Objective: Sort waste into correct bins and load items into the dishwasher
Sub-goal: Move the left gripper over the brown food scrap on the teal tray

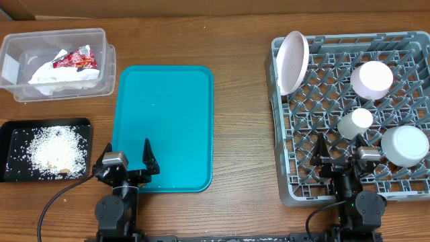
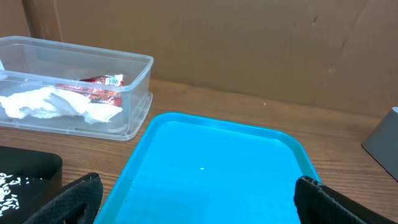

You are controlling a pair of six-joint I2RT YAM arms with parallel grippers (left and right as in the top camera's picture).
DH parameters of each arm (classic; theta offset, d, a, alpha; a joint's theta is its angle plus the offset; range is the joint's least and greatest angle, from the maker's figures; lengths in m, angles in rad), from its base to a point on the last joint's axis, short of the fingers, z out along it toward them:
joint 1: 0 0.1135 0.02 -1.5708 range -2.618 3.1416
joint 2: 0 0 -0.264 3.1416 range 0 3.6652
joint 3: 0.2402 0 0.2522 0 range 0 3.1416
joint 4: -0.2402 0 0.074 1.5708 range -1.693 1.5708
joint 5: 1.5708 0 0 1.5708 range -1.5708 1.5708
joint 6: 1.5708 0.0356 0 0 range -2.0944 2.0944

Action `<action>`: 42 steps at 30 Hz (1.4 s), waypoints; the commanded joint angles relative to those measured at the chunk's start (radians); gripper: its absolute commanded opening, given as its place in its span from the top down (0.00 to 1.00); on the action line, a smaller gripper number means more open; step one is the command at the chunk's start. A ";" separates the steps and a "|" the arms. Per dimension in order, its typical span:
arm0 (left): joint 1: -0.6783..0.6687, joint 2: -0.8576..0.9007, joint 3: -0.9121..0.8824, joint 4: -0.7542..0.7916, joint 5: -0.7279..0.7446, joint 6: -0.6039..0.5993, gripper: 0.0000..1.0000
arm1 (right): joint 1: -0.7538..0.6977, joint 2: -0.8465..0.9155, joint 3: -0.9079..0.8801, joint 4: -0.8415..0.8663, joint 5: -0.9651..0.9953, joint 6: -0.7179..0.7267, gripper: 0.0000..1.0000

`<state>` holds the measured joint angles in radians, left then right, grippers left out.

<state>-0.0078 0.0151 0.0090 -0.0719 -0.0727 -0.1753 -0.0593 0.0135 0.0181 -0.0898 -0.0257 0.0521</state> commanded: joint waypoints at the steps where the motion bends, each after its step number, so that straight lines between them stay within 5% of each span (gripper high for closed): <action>1: -0.004 -0.009 -0.004 0.002 -0.012 0.022 0.00 | -0.006 -0.011 -0.010 0.007 -0.001 -0.019 0.00; 28: -0.004 -0.009 -0.004 0.016 -0.012 0.016 0.00 | -0.006 -0.011 -0.010 0.007 -0.001 -0.019 0.00; 30: -0.005 -0.009 -0.004 0.055 0.049 -0.072 0.00 | -0.006 -0.011 -0.010 0.007 -0.001 -0.019 0.00; 35: -0.006 -0.009 -0.004 0.043 0.523 -0.520 0.00 | -0.006 -0.011 -0.010 0.007 -0.001 -0.019 0.00; 42: -0.006 -0.009 0.022 0.348 0.742 -0.633 0.00 | -0.006 -0.011 -0.010 0.007 -0.001 -0.019 0.00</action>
<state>-0.0082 0.0147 0.0090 0.2127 0.4900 -0.6846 -0.0593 0.0139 0.0185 -0.0902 -0.0261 0.0513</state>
